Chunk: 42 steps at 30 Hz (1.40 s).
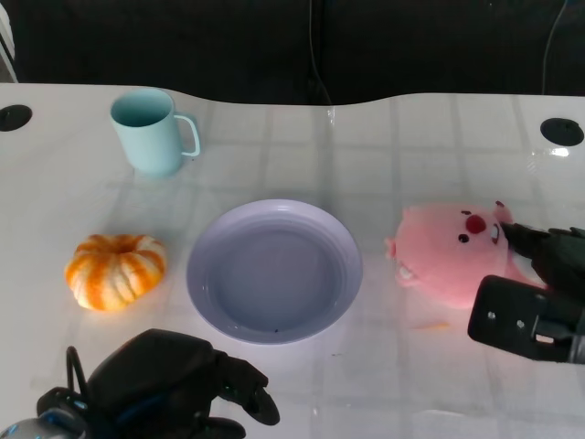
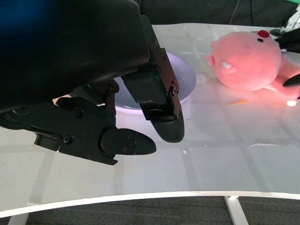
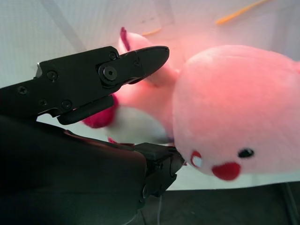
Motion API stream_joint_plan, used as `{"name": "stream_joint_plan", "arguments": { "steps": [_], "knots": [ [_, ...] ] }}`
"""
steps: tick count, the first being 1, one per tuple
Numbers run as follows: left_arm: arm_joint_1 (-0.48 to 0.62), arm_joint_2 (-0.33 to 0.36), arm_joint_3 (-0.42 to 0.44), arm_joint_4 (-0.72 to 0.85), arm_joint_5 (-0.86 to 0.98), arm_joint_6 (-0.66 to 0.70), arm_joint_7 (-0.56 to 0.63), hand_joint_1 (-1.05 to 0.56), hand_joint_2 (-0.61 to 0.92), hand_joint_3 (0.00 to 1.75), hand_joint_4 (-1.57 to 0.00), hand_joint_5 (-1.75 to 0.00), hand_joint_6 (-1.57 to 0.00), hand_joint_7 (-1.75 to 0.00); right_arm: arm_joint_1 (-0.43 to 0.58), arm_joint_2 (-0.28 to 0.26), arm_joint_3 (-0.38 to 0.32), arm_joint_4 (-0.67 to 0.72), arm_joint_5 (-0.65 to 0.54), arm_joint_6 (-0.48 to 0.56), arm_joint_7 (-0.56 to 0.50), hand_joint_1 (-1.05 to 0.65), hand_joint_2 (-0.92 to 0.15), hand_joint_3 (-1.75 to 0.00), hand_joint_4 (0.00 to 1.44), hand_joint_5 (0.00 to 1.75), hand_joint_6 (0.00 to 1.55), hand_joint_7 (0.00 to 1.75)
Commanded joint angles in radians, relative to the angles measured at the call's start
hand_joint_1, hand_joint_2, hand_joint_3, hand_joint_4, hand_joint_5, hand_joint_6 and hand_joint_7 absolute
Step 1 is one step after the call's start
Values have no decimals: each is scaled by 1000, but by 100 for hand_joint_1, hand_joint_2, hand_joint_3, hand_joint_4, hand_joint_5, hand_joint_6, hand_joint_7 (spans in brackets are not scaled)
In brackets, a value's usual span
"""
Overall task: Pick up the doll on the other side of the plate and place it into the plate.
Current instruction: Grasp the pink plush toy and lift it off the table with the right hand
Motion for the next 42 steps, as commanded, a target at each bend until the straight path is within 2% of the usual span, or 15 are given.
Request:
{"name": "stream_joint_plan", "arguments": {
  "steps": [1, 13, 18, 19, 20, 21, 24, 25, 27, 30, 32, 35, 36, 38, 42],
  "knots": [
    [17, 17, 16, -30, -16, 17, -22, -24, 92, 26, -77, -121, -99, -23, -35, 3, 23, 68, 15, 21, 25, -59, -92, -2, 19, 23, 34, 2],
    [42, 14, 16, -75, -7, 50, -36, -25, 92, 26, -77, -124, -100, -23, -186, 35, 70, 336, 50, -52, -47, -48, -92, -13, 52, 14, 62, 5],
    [53, 17, 14, -108, 2, 56, -36, -25, 92, 25, -77, -125, -101, -23, -191, 44, 42, 381, 96, -132, -156, -31, -92, -10, 83, 20, 82, 9],
    [52, 15, 12, -109, 4, 59, -38, -25, 92, 26, -77, -125, -100, -23, -191, 44, 39, 396, 102, -163, -195, -21, -92, -9, 83, 76, 99, 7],
    [51, 13, 10, -111, 5, 64, -40, -26, 92, 27, -77, -125, -101, -24, -192, 43, 39, 409, 106, -190, -228, -15, -92, -8, 83, 102, 112, 8],
    [48, 11, 8, -112, 7, 68, -43, -25, 92, 27, -77, -126, -101, -24, -192, 45, 31, 418, 118, -212, -254, -12, -92, -9, 87, 119, 126, 11],
    [39, 8, 2, -113, 10, 80, -51, -25, 92, 27, -76, -128, -100, -24, -200, 42, 27, 435, 131, -233, -287, -13, -90, -13, 93, 138, 138, 15],
    [36, 7, -1, -116, 14, 89, -56, -25, 92, 27, -76, -128, -100, -24, -206, 38, 35, 441, 121, -231, -293, -17, -80, -37, 88, 147, 132, 26],
    [30, 4, -8, -120, 22, 104, -63, -26, 92, 27, -75, -129, -100, -24, -213, 31, 45, 449, 107, -221, -303, -20, -69, -63, 80, 164, 101, 89],
    [26, 2, -15, -118, 28, 109, -61, -26, 92, 27, -74, -127, -100, -24, -215, 30, 37, 447, 109, -204, -331, -21, -72, -61, 79, 149, 92, 93],
    [24, 3, -15, -109, 27, 98, -53, -25, 92, 26, -75, -126, -100, -24, -204, 36, 10, 425, 134, -203, -357, -21, -63, -75, 79, 165, 91, 99],
    [23, 6, -13, -96, 24, 81, -40, -25, 92, 25, -76, -125, -100, -24, -191, 37, -17, 394, 164, -221, -379, -20, -53, -97, 86, 174, 75, 157],
    [22, 7, -12, -90, 23, 74, -36, -25, 92, 25, -76, -124, -100, -24, -187, 37, -25, 379, 173, -227, -388, -20, -51, -100, 88, 174, 74, 166],
    [22, 7, -9, -81, 22, 64, -32, -25, 92, 25, -77, -123, -100, -24, -180, 40, -38, 349, 185, -222, -394, -20, -43, -119, 90, 175, 75, 173],
    [21, 5, -8, -78, 27, 67, -38, -25, 92, 26, -77, -122, -100, -23, -165, 47, -60, 285, 206, -213, -388, -17, -38, -132, 90, 175, 76, 175]
  ]
}}
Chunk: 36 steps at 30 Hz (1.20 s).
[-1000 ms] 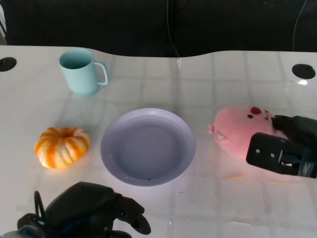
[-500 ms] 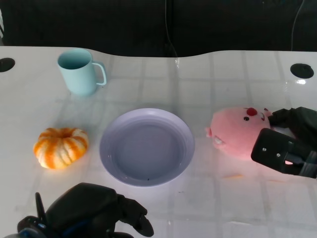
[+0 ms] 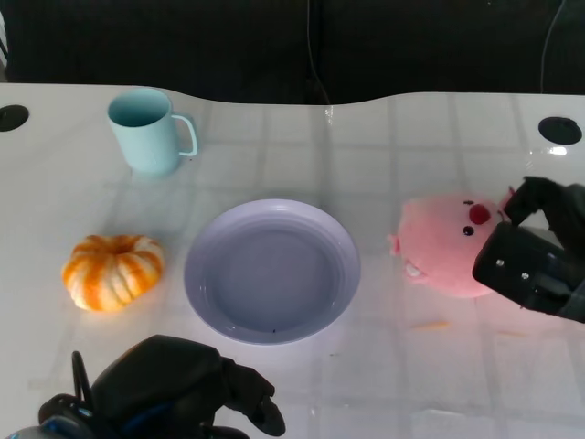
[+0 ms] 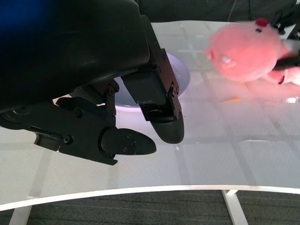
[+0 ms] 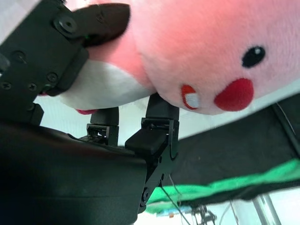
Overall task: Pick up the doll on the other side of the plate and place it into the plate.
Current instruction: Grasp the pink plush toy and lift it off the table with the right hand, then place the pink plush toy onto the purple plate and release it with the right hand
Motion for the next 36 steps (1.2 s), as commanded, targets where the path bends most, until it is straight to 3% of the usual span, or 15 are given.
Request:
{"name": "stream_joint_plan", "arguments": {
  "steps": [1, 8, 18, 24, 34, 36],
  "knots": [
    [-2, 9, 8, 9, 3, -4, 7, -25, 92, 26, -77, -122, -100, -23, 12, 3, -29, -46, 23, 9, -5, -17, -37, -133, 90, 175, 76, 175],
    [-5, 7, 2, 36, 12, -29, 26, -25, 92, 25, -79, -123, -100, -23, 18, 62, -70, -177, 123, -11, 41, -14, -35, -132, 92, 175, 77, 175],
    [-9, -5, -7, 52, 22, -34, 27, -25, 92, 25, -78, -119, -101, -21, -9, 168, -15, -313, 147, 33, 157, -8, -33, -135, 95, 175, 78, 175],
    [-6, -14, -15, 58, 26, -45, 38, -25, 92, 25, -81, -116, -101, -20, -68, 249, 47, -281, 107, 71, 165, -11, -35, -127, 94, 175, 78, 171],
    [-6, -35, -37, 60, 54, -48, 49, -25, 92, 24, -82, -118, -103, -19, -169, 343, 112, -96, 73, 18, 120, -11, -39, -119, 95, 175, 78, 174],
    [-8, -34, -39, 63, 55, -56, 52, -24, 92, 22, -83, -119, -104, -19, -182, 354, 114, -70, 73, 15, 116, -9, -34, -125, 96, 175, 81, 168]
  ]
}}
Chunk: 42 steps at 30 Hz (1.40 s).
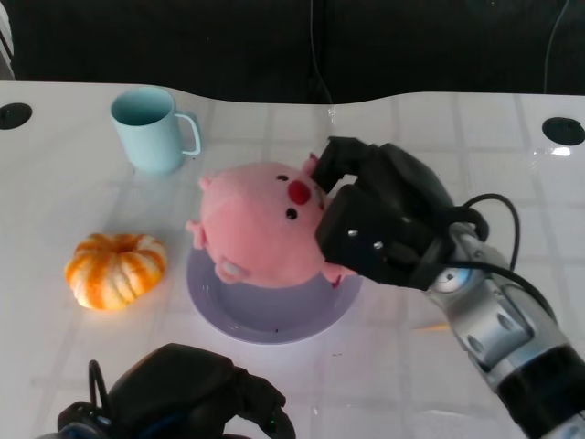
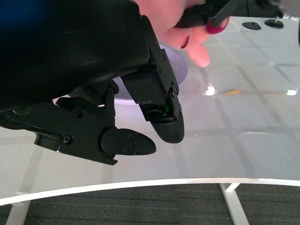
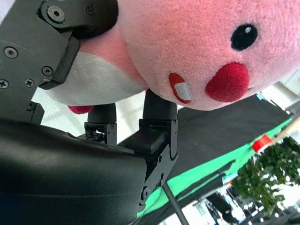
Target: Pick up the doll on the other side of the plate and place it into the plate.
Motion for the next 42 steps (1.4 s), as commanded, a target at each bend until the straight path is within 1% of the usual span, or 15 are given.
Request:
{"name": "stream_joint_plan", "arguments": {
  "steps": [1, 2, 3, 4, 5, 6, 8, 11, 16, 20, 30, 33, 36, 39, 42],
  "knots": [
    [-5, 7, -3, 8, 10, -14, 19, -24, 92, 22, -83, -120, -104, -19, -43, 11, -4, 37, 2, -17, -18, -8, -31, -127, 94, 175, 84, 155],
    [-6, 8, -3, 10, 8, -16, 20, -24, 92, 21, -82, -120, -104, -18, -44, 14, -4, 39, 4, -20, -18, -9, -30, -127, 92, 171, 88, 133],
    [-6, 8, -3, 12, 7, -17, 21, -24, 92, 21, -82, -121, -104, -18, -44, 15, -4, 39, 5, -23, -16, -11, -36, -115, 88, 160, 91, 100],
    [-7, 8, -3, 15, 5, -18, 21, -24, 92, 21, -82, -122, -104, -18, -41, 15, -1, 35, 6, -25, -7, -13, -44, -99, 82, 149, 92, 77],
    [-8, 8, -2, 17, 2, -21, 22, -24, 92, 22, -81, -122, -104, -17, -38, 11, 6, 28, 3, -26, 5, -17, -59, -72, 72, 118, 84, 45],
    [-7, 8, -1, 17, 0, -18, 19, -25, 92, 22, -81, -121, -104, -17, -37, -3, 26, 17, -18, -24, 21, -21, -69, -53, 62, 105, 77, 26],
    [-6, 7, 1, 15, -5, -15, 15, -25, 92, 22, -80, -121, -103, -17, -35, -25, 59, 1, -55, -20, 46, -30, -86, -23, 43, 70, 62, 6],
    [-3, 8, 5, 19, -9, -18, 20, -24, 92, 22, -81, -122, -104, -16, -23, -50, 91, -31, -88, 0, 99, -41, -91, -12, 23, 47, 44, 1],
    [-2, 14, 7, 24, -6, -35, 28, -24, 92, 22, -81, -121, -105, -16, 17, -79, 92, -101, -95, 17, 149, -49, -92, -14, 18, 44, 42, 1],
    [-3, 14, 8, 26, -5, -39, 30, -24, 92, 22, -82, -121, -105, -15, 41, -94, 79, -142, -85, 15, 161, -49, -92, -17, 19, 45, 45, 3],
    [-17, 12, -1, 18, 11, -8, 5, -25, 92, 24, -81, -114, -105, -13, 156, -208, 5, -374, -18, -14, 264, -48, -92, -19, 23, 51, 47, 3],
    [-23, 16, -1, 24, 6, -8, 3, -25, 92, 25, -83, -108, -105, -12, 186, -226, -27, -450, 16, -5, 302, -51, -92, -18, 20, 71, 47, 2],
    [-28, 17, -5, 29, 9, -5, 0, -26, 92, 26, -83, -108, -105, -12, 208, -238, -53, -517, 42, 18, 335, -55, -92, -18, 18, 81, 46, 1],
    [-31, 16, -9, 36, 10, -7, 5, -27, 92, 26, -83, -107, -105, -11, 232, -256, -80, -589, 71, 42, 372, -57, -92, -21, 14, 82, 44, 0],
    [-35, 13, -12, 35, 12, -3, 5, -26, 92, 27, -83, -107, -105, -11, 280, -292, -116, -671, 87, 49, 395, -55, -92, -21, 15, 83, 46, 1]
  ]
}}
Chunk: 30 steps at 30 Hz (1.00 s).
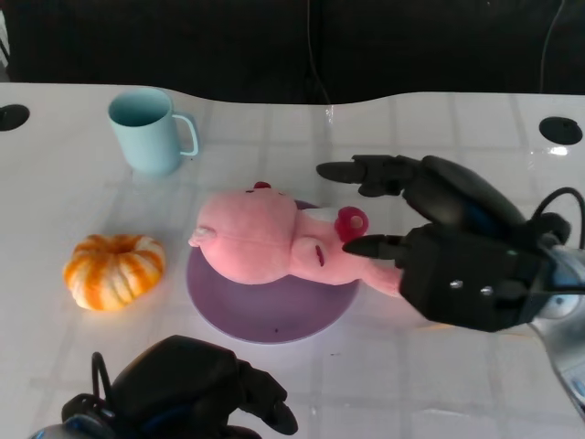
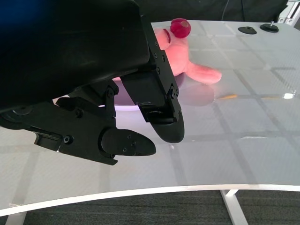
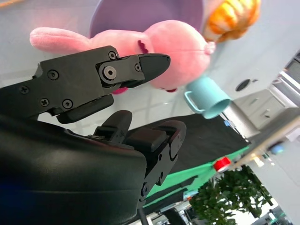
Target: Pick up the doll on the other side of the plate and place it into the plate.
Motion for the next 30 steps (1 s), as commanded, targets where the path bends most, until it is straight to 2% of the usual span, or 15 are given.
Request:
{"name": "stream_joint_plan", "arguments": {
  "steps": [1, 5, 11, 13, 18, 20, 21, 22, 23, 26, 27, 28, 30],
  "knots": [
    [-4, 9, -4, 3, 7, 9, -8, -26, 92, 27, -83, -107, -105, -11, 62, -55, -58, -90, 32, 6, 24, -53, -92, -21, 18, 84, 48, 2],
    [-12, 9, -6, 2, 9, 19, -14, -26, 92, 26, -83, -107, -105, -10, 151, -94, -119, -148, 70, -36, 19, -45, -92, -16, 31, 90, 61, 8],
    [-12, 15, -4, -11, 14, 34, -26, -27, 92, 27, -81, -105, -104, -10, 278, -132, -200, -231, 164, -30, 60, -26, -92, -11, 60, 84, 82, 16],
    [-11, 18, 0, -14, 14, 34, -23, -27, 92, 27, -83, -105, -105, -9, 331, -150, -215, -276, 182, -15, 82, -16, -92, -11, 73, 89, 93, 20],
    [-16, 30, 18, -3, -12, 20, -23, -26, 92, 25, -83, -105, -105, -9, 428, -168, -221, -351, 216, 30, 121, -3, -92, -16, 87, 96, 107, 27],
    [-19, 37, 23, 1, -21, 19, -27, -26, 92, 26, -82, -105, -105, -9, 459, -164, -219, -352, 230, 39, 125, 0, -88, -32, 84, 106, 108, 35],
    [-19, 41, 27, 5, -26, 15, -25, -26, 92, 26, -82, -105, -105, -9, 471, -159, -214, -338, 229, 37, 118, 1, -83, -45, 82, 111, 104, 44],
    [-18, 44, 30, 9, -29, 12, -22, -26, 92, 26, -82, -106, -105, -9, 479, -155, -209, -323, 227, 32, 112, 2, -77, -59, 81, 117, 98, 61],
    [-17, 45, 32, 12, -33, 8, -18, -26, 92, 26, -83, -106, -105, -9, 485, -151, -204, -306, 222, 23, 104, 3, -74, -67, 80, 121, 93, 72],
    [-11, 49, 39, 13, -40, -1, -10, -25, 92, 25, -81, -113, -106, -9, 488, -141, -192, -255, 193, -16, 62, 6, -62, -90, 83, 133, 89, 95],
    [-8, 50, 42, 10, -43, 2, -13, -25, 92, 25, -81, -114, -106, -9, 484, -134, -193, -232, 187, -39, 41, 6, -58, -97, 83, 138, 88, 101],
    [-6, 50, 43, 9, -45, 2, -14, -25, 92, 25, -80, -114, -106, -8, 480, -130, -196, -213, 184, -58, 24, 7, -50, -111, 83, 149, 84, 115],
    [-3, 53, 46, 6, -47, 1, -14, -25, 92, 25, -80, -114, -106, -9, 476, -124, -202, -193, 187, -68, 5, 7, -44, -124, 82, 158, 81, 127]
  ]
}}
